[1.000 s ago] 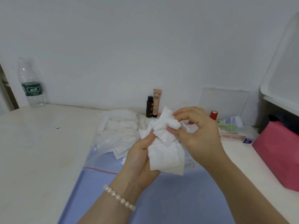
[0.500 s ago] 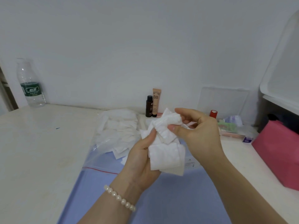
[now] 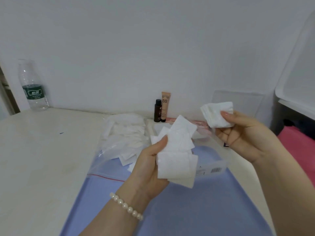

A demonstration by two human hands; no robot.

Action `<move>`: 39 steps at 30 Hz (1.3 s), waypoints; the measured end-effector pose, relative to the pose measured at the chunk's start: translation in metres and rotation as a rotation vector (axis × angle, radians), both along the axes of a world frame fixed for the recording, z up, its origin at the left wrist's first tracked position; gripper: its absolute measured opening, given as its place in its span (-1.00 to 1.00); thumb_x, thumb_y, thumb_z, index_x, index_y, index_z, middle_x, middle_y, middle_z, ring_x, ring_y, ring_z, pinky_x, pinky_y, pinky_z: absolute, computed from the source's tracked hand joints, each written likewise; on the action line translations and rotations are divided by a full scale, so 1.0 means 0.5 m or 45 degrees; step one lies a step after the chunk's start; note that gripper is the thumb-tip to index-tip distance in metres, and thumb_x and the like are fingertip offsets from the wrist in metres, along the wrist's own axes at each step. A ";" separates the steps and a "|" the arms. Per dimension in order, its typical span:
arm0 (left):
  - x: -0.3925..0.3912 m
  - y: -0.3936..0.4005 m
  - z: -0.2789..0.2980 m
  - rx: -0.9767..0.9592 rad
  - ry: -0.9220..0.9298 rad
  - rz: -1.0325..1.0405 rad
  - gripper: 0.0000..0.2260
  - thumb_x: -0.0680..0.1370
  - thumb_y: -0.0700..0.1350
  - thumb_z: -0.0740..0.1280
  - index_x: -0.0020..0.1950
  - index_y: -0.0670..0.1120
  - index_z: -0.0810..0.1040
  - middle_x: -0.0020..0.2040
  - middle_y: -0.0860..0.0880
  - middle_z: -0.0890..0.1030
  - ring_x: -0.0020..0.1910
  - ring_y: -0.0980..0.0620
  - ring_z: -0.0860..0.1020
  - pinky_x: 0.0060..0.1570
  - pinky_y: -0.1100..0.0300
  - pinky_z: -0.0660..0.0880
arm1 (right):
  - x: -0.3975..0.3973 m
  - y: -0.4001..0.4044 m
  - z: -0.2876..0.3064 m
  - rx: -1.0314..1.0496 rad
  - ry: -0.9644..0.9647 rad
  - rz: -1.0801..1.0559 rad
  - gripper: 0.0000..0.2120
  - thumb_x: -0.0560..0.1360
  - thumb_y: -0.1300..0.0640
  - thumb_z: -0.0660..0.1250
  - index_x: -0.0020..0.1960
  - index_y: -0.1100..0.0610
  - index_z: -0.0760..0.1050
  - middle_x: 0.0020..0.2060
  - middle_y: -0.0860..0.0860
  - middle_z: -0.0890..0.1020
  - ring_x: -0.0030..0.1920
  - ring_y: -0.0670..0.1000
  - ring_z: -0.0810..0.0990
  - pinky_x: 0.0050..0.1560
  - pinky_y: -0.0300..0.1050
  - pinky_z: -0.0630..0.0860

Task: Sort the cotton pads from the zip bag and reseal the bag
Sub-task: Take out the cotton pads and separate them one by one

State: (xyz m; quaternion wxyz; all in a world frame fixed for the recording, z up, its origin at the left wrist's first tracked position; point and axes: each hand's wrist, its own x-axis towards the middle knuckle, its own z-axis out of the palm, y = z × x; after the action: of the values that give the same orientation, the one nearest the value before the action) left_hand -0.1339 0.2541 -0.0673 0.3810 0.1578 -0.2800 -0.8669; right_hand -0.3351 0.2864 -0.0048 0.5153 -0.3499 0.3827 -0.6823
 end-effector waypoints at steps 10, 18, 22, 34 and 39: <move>-0.003 0.001 0.004 0.018 -0.078 -0.015 -0.60 0.43 0.02 0.28 0.13 -0.20 0.62 0.20 -0.22 0.58 -0.02 -0.14 0.61 0.15 -0.01 0.45 | 0.015 0.001 -0.005 0.012 0.268 0.151 -0.36 -0.16 0.03 0.69 -0.13 0.23 0.67 -0.10 0.19 0.69 -0.11 0.09 0.69 -0.13 -0.08 0.63; -0.004 0.000 -0.002 0.045 0.060 0.078 -0.69 0.25 -0.31 0.21 -0.10 -0.23 0.64 -0.06 -0.18 0.64 -0.17 -0.12 0.62 -0.10 0.08 0.55 | 0.020 0.002 0.000 0.026 0.243 0.145 -0.32 -0.21 0.08 0.69 -0.13 0.26 0.65 -0.05 0.20 0.68 -0.06 0.11 0.68 -0.04 -0.06 0.61; -0.011 -0.009 -0.003 0.062 0.070 0.294 -0.79 0.52 -0.35 0.20 0.09 -0.23 0.55 0.00 -0.16 0.67 -0.13 -0.05 0.67 -0.10 0.06 0.60 | 0.036 0.006 0.002 0.090 0.299 0.255 -0.16 -0.17 0.08 0.68 0.04 0.36 0.56 0.01 0.22 0.66 -0.02 0.13 0.67 -0.05 -0.03 0.62; -0.010 -0.026 -0.007 0.008 0.136 0.257 -0.44 0.45 -0.02 0.24 0.40 -0.24 0.32 0.28 -0.36 0.47 0.25 -0.31 0.48 0.08 -0.18 0.51 | 0.132 0.008 -0.022 0.230 0.793 0.340 -0.70 0.11 0.19 0.49 -0.17 0.20 0.58 -0.30 0.10 0.69 -0.33 0.00 0.64 -0.36 -0.22 0.56; -0.011 -0.023 -0.008 -0.079 0.087 0.312 -0.51 0.48 -0.04 0.21 0.36 -0.24 0.37 0.27 -0.31 0.50 0.26 -0.26 0.49 0.17 -0.13 0.47 | 0.128 0.008 -0.017 0.201 0.793 0.272 -0.71 0.11 0.20 0.48 -0.17 0.20 0.58 -0.34 0.06 0.68 -0.38 -0.05 0.61 -0.43 -0.25 0.51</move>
State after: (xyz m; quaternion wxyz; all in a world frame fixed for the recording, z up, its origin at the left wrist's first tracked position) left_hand -0.1396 0.2427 -0.0711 0.4980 0.1493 -0.2722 -0.8097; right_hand -0.2710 0.2905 -0.0135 0.4678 -0.5387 0.5345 -0.4530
